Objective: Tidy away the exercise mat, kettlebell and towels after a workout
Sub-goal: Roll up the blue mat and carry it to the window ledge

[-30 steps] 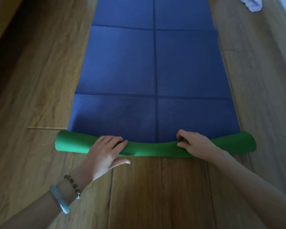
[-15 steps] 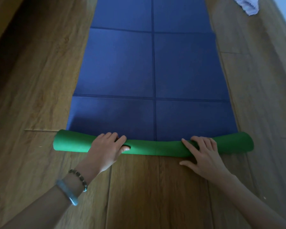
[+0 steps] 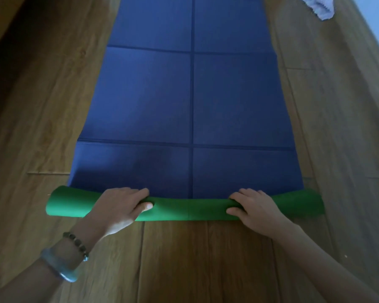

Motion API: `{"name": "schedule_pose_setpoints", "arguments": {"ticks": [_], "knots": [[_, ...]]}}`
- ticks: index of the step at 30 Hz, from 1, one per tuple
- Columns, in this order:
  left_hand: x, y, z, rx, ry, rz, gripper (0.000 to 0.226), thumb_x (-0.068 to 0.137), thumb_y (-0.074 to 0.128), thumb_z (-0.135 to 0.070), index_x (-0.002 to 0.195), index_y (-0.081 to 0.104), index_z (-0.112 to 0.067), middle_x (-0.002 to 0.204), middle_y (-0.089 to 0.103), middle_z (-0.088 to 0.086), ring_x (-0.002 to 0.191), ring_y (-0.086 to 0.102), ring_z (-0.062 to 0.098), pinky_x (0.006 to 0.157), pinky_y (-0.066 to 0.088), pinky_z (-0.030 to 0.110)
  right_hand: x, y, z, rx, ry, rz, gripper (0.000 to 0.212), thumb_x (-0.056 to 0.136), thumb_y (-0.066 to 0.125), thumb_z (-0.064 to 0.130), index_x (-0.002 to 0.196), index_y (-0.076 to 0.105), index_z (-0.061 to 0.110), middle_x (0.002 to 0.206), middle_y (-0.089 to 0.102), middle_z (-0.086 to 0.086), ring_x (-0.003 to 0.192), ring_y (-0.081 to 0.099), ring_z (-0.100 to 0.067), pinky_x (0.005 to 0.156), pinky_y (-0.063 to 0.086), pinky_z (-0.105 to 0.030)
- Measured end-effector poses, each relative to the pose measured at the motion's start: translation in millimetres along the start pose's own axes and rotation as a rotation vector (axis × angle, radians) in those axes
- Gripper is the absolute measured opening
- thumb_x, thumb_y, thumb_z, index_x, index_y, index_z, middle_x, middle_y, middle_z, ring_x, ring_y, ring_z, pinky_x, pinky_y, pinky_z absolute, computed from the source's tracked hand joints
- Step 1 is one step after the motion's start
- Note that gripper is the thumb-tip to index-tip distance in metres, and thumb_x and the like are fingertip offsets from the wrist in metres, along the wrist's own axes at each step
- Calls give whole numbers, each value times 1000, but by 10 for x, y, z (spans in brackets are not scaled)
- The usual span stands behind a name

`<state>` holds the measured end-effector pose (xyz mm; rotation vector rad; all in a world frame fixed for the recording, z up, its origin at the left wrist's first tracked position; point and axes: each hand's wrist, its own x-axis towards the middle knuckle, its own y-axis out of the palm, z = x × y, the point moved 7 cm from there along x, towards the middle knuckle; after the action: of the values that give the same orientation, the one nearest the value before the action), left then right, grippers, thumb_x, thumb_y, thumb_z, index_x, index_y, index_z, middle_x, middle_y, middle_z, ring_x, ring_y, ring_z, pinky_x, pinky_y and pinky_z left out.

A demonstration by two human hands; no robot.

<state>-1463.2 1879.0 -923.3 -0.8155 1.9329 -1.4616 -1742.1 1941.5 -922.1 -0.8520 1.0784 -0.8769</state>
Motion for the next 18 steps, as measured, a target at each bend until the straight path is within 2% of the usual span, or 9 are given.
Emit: {"name": "schedule_pose_setpoints", "arguments": {"ticks": [2, 4, 6, 8, 10, 13, 15, 17, 18], "knots": [[-20, -19, 5, -35, -6, -2, 43, 88, 24, -59, 103, 50, -28, 91, 60, -12, 71, 60, 13, 56, 44, 28, 69, 10, -9, 29, 22, 93, 38, 94, 41, 49, 121, 51, 24, 112, 57, 7, 103, 53, -12, 87, 38, -27], [-29, -42, -13, -35, 19, -51, 43, 90, 30, -59, 110, 49, -26, 112, 53, -7, 82, 56, 11, 63, 46, 27, 131, 7, -54, 87, 60, 157, 33, 93, 45, 48, 115, 50, 24, 104, 59, 6, 94, 55, -13, 81, 43, -29], [-63, -104, -87, 11, 102, -186, 41, 94, 37, -50, 103, 59, -17, 112, 57, 3, 94, 53, 18, 77, 43, 32, 174, -5, -102, 122, 103, 188, 32, 90, 50, 49, 110, 45, 24, 93, 61, 3, 82, 57, -14, 74, 45, -32], [-119, -174, -174, 84, 161, -299, 41, 93, 46, -43, 98, 69, -9, 104, 63, 9, 94, 53, 23, 81, 39, 36, 211, -4, -128, 133, 130, 210, 31, 89, 53, 50, 106, 41, 26, 90, 62, -1, 76, 57, -15, 71, 45, -33], [-186, -151, -224, 152, 160, -290, 54, 90, 49, -52, 105, 70, -4, 101, 65, 10, 92, 55, 25, 82, 41, 38, 254, 11, -148, 170, 142, 245, 30, 87, 54, 51, 102, 39, 29, 92, 62, -2, 76, 57, -16, 70, 45, -33], [-265, -27, -240, 218, 130, -192, 73, 86, 46, -64, 119, 63, -1, 104, 64, 12, 94, 59, 28, 86, 42, 39, 294, -23, -181, 248, 164, 260, 30, 82, 61, 51, 98, 45, 31, 95, 57, 5, 84, 55, -14, 75, 46, -32], [-241, -26, -222, 214, 118, -200, 67, 87, 47, -59, 116, 65, -1, 100, 65, 11, 90, 60, 27, 85, 42, 37, 263, -97, -202, 198, 160, 197, 33, 78, 64, 53, 98, 52, 29, 91, 49, 8, 87, 48, -12, 76, 39, -28], [-164, -49, -197, 179, 142, -224, 61, 88, 48, -56, 111, 67, -2, 92, 64, 8, 84, 58, 25, 80, 41, 35, 195, -230, -155, 42, 86, -36, 42, 77, 61, 57, 100, 62, 23, 88, 47, 5, 86, 44, -14, 79, 33, -29], [-115, -60, -173, 156, 162, -217, 61, 88, 48, -56, 109, 68, -3, 89, 63, 6, 82, 57, 24, 77, 41, 34, 139, -292, -99, -5, 41, -184, 44, 79, 56, 57, 100, 65, 19, 86, 49, 3, 83, 46, -15, 81, 35, -32]]}}
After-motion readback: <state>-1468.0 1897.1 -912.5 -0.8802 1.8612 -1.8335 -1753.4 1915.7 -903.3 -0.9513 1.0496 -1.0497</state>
